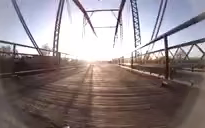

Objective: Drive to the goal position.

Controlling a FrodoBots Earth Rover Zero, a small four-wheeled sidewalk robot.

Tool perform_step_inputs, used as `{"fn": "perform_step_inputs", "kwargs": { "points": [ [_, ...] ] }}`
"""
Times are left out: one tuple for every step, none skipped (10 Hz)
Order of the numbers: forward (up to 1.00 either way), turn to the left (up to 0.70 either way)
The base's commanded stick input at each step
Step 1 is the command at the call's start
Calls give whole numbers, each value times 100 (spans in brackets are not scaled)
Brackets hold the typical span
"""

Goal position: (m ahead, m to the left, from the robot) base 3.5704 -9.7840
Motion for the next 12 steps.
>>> {"fn": "perform_step_inputs", "kwargs": {
  "points": [
    [70,0],
    [70,0],
    [70,0],
    [70,0],
    [70,0],
    [70,0],
    [70,0],
    [70,0],
    [70,0],
    [70,0],
    [70,0],
    [70,0]
  ]
}}
